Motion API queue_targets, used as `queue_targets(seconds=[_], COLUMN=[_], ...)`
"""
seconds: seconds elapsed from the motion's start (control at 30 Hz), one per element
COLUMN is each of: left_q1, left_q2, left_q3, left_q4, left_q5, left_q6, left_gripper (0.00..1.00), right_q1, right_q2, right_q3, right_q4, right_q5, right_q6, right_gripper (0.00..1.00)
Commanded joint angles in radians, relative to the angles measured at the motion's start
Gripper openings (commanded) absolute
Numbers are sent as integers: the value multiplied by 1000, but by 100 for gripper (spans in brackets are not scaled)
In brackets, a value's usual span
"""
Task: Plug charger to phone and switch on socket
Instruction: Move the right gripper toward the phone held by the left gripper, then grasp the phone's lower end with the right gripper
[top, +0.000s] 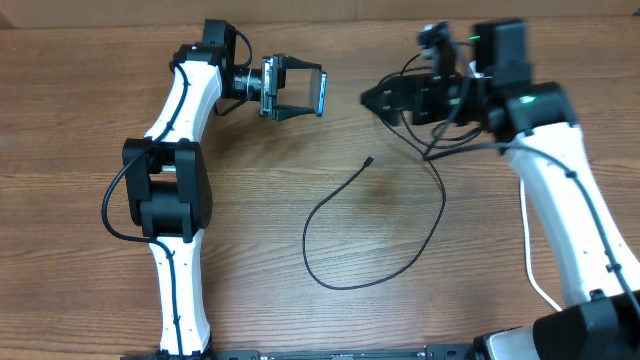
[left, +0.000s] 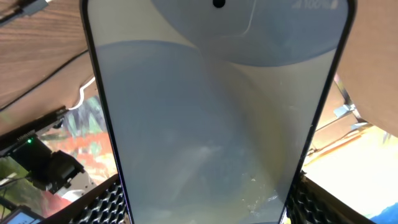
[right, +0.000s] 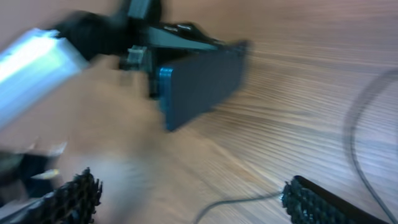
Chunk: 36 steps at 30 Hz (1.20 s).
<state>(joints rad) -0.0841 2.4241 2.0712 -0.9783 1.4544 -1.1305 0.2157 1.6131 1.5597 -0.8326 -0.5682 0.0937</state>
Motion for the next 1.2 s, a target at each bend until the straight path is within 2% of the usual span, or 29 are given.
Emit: queue_targets(seconds=[0.0,0.1,0.37,0.8,1.0,1.17], left_q1=[-2,-15,-61,-72,-74,-74], left_q2=[2,2,2,2,2,2], left_q3=[29,29,29,29,29,29], left_q4=[0,0,0,0,0,0], left_q5=[-27,-63,-127,-128,-130,-151], left_q6=[8,8,4,5,5,5], left_gripper=[70,71,70,71,71,71], right_q1=[140,214,306,314,314,316], right_q2=[-32,-32,15,148,190,190], right_q3=[32,32,32,31,31,31], right_q4=[10,35,123,93,107,122], right_q5=[525,621,624,636,638,638], right_q6=[176,218,301,356,375,384], right_gripper=[97,96,93,93,76,69])
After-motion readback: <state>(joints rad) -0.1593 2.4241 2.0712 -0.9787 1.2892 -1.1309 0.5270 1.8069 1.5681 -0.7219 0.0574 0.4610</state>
